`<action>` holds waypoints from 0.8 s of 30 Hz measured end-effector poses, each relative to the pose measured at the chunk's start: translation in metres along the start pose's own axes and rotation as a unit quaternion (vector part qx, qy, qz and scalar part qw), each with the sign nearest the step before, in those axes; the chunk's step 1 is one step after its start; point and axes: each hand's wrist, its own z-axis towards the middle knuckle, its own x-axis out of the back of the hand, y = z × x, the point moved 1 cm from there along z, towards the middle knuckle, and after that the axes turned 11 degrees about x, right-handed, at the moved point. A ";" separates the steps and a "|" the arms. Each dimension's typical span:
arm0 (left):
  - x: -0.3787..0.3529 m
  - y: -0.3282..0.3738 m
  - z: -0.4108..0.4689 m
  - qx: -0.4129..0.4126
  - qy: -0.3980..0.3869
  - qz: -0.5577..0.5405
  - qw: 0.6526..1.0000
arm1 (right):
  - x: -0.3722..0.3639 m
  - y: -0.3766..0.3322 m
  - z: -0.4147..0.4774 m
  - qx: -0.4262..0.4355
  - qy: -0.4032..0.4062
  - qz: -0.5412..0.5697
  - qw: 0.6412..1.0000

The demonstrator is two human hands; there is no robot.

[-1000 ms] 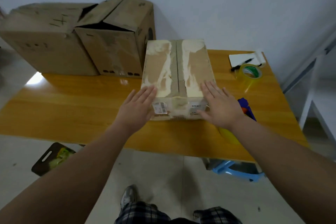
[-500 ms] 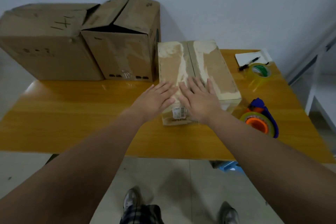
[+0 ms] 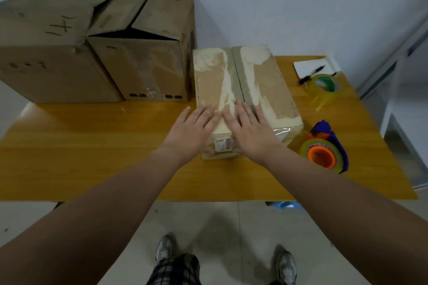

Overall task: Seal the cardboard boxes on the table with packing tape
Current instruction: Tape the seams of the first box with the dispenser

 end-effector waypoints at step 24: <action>0.018 0.085 0.043 0.042 -0.013 -0.021 0.999 | -0.026 0.110 -0.062 -0.046 0.008 0.307 0.950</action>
